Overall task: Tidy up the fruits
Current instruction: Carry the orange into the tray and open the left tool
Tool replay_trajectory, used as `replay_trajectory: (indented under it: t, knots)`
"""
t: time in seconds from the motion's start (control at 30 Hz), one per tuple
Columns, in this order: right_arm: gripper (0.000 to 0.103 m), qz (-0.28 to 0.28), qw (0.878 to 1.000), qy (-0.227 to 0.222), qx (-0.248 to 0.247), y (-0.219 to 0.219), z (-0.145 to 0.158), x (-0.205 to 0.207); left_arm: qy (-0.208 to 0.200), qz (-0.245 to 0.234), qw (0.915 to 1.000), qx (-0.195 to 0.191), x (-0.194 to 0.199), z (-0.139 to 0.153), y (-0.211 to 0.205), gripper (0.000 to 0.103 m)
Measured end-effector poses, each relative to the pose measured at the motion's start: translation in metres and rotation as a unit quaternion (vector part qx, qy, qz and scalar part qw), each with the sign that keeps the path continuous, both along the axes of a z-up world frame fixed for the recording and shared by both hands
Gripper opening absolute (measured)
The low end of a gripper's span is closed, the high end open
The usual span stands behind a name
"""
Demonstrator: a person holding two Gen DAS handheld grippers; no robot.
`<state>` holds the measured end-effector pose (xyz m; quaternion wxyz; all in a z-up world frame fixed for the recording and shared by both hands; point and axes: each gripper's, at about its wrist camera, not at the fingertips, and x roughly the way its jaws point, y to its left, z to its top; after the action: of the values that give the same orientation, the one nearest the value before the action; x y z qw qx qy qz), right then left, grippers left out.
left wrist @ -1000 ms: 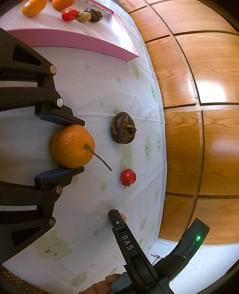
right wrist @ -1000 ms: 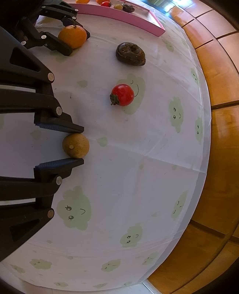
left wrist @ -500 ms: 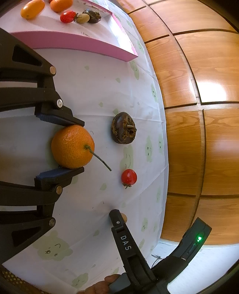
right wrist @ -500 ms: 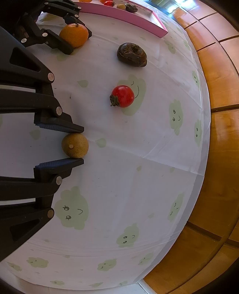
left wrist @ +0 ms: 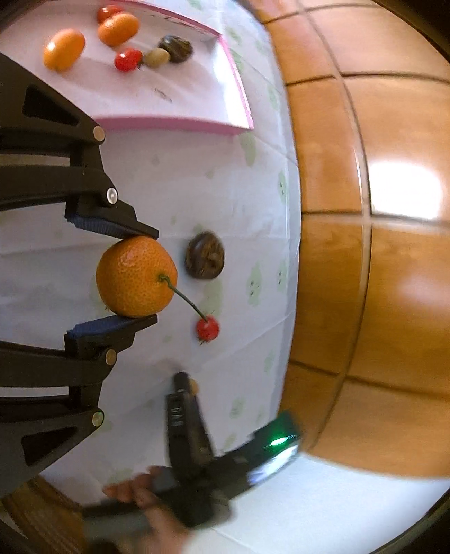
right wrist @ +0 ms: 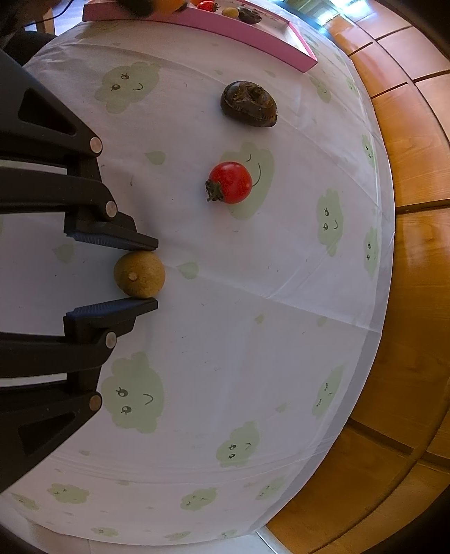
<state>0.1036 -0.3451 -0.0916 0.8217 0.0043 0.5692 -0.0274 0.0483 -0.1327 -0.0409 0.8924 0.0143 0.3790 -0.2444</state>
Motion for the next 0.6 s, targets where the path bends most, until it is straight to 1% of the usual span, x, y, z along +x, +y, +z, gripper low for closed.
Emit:
replay_trajectory:
  t: [0.03, 0.13, 0.23, 0.3, 0.43, 0.57, 0.6]
  knots:
    - [0.028, 0.000, 1.000, 0.000, -0.001, 0.001, 0.001, 0.000, 0.010, 0.011, 0.9998, -0.012, 0.006, 0.005, 0.011, 0.041]
    - [0.028, 0.000, 1.000, 0.000, -0.002, 0.003, 0.001, 0.000, 0.019, 0.043, 0.9985, -0.027, 0.021, 0.015, 0.040, 0.041]
    - [0.028, -0.001, 1.000, 0.001, -0.002, 0.003, 0.002, 0.001, 0.031, 0.090, 0.9946, -0.042, 0.047, 0.020, 0.078, 0.041]
    - [0.028, 0.000, 1.000, 0.000, -0.002, 0.003, 0.002, 0.001, 0.040, 0.117, 0.9916, -0.038, 0.063, 0.018, 0.100, 0.041]
    - [0.028, 0.001, 1.000, 0.000, -0.002, 0.002, 0.001, 0.001, 0.067, 0.145, 0.9869, -0.024, 0.095, 0.006, 0.133, 0.041]
    - [0.028, 0.001, 1.000, 0.000, -0.002, 0.002, 0.001, 0.001, 0.083, 0.166, 0.9825, -0.010, 0.114, -0.008, 0.151, 0.042]
    - [0.028, 0.000, 1.000, 0.000, -0.002, 0.002, 0.001, 0.001, 0.084, 0.171, 0.9816, -0.009, 0.116, -0.010, 0.154, 0.045]
